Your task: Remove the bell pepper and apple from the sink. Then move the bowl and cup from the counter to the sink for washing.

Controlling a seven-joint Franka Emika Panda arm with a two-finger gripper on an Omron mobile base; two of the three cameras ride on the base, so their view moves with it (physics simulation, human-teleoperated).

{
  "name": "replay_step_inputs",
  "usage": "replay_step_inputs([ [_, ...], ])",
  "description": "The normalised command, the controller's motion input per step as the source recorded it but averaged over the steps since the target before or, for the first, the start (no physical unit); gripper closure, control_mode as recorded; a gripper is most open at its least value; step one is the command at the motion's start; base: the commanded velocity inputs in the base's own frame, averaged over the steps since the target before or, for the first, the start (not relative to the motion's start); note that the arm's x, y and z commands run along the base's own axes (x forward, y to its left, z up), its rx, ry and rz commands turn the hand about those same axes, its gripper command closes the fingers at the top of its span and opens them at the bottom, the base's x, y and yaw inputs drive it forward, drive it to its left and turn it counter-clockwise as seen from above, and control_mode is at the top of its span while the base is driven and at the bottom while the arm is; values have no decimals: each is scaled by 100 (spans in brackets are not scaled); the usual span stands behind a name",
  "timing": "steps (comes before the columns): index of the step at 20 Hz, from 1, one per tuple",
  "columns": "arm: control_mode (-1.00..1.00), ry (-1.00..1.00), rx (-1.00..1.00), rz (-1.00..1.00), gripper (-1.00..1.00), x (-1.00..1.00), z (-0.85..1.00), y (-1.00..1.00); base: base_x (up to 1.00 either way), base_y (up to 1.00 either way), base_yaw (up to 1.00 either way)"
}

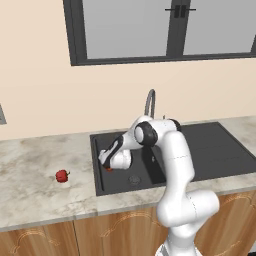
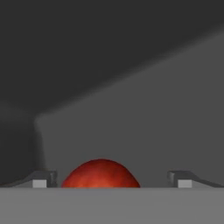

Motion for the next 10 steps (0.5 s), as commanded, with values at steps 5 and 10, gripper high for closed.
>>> replay_step_inputs([
  [5,-100,0,5,-2,-100,11,-17,18,0,0,0],
  [10,-100,0,5,-1,-100,5,-15,19,0,0,0],
])
